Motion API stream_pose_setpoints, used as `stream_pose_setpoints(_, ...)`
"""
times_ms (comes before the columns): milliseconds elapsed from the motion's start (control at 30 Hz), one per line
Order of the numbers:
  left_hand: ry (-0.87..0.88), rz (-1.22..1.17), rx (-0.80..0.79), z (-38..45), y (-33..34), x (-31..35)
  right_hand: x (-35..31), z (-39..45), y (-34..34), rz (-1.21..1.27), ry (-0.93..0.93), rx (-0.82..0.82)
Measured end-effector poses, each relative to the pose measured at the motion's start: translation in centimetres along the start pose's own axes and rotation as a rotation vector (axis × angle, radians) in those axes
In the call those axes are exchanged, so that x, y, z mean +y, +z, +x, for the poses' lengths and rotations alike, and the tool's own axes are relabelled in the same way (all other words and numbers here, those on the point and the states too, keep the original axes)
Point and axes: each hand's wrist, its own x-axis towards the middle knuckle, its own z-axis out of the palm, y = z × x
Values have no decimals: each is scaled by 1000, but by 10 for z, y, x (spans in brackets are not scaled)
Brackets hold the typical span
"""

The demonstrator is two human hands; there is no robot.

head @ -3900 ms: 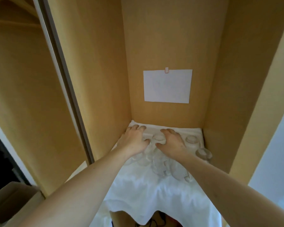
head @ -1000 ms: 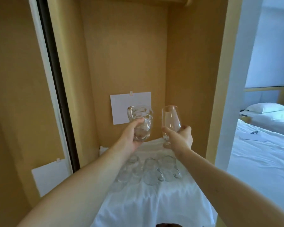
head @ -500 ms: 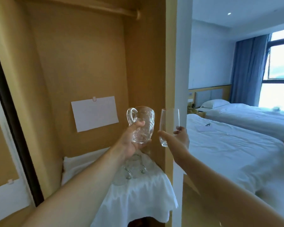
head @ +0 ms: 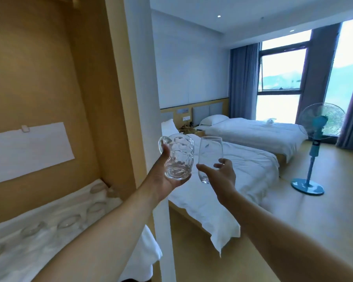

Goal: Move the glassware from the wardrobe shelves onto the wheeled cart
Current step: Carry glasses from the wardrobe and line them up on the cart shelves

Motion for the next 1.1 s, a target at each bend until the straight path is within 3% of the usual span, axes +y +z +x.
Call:
stream_pose_setpoints(233, -185, -262, -105, 68, 73, -60, 22, 61, -90, -42, 13, 136)
stream_pose_setpoints(733, -303, -32, -381, 167, 201, -172, 60, 156, -240, -124, 53, 318)
stream_pose_setpoints(900, -392, 45, -582, 201, 236, -199, 74, 177, -279, -142, 62, 401)
stream_pose_setpoints(1100, -471, 25, -574, 264, 274, -236, 99, 217, -316, -170, 101, 536)
